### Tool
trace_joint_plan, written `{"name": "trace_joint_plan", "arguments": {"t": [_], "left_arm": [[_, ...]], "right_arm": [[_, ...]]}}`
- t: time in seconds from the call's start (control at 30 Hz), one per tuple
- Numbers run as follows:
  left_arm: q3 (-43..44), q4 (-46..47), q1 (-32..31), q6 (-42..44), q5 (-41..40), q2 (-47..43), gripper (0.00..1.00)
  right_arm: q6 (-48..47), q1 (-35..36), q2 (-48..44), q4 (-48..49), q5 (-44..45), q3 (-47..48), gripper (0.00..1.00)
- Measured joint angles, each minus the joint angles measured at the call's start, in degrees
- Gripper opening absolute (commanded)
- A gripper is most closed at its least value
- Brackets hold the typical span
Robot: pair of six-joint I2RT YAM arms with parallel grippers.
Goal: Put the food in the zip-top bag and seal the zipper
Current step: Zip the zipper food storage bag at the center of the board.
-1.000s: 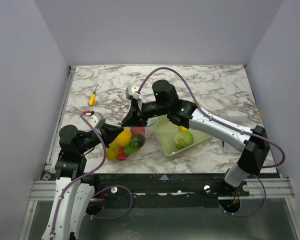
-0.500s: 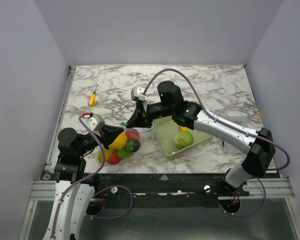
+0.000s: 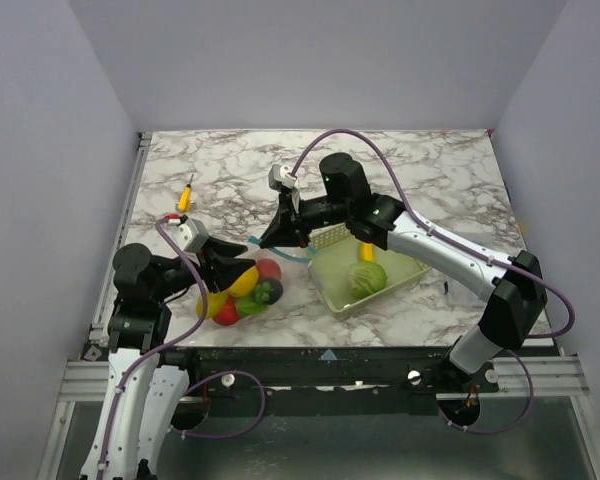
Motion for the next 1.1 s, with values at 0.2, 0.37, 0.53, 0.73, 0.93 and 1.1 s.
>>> {"name": "trace_joint_plan", "arguments": {"t": [0.2,0.37,0.53,0.73,0.93,1.1], "left_arm": [[0.92,4.66,-0.02,-3.45,3.69,3.93,0.47],[0.94,9.18,-0.02,-6.32,5.2,7.02,0.38],[1.33,10.82,-0.02,-7.41,6.1,9.86,0.15],[1.66,11.37,0.09,-7.3,6.12,10.32,0.0],[2.29,10.47,0.22,-7.54,3.63,9.79,0.0],[2.14,7.63,-0.07,-6.73,-4.0,5.55,0.0]], "right_arm": [[0.59,-0.48,0.39,-0.55,-0.81,0.42,0.01],[0.66,-0.37,0.46,-1.46,-1.05,0.79,0.0],[0.66,-0.11,0.72,-1.95,-1.05,1.53,0.01],[0.96,0.11,0.72,-2.36,-1.29,1.84,0.01],[1.57,0.22,0.72,-2.45,-0.9,2.23,0.01],[2.21,0.42,0.63,-1.55,0.9,2.47,0.0]]}}
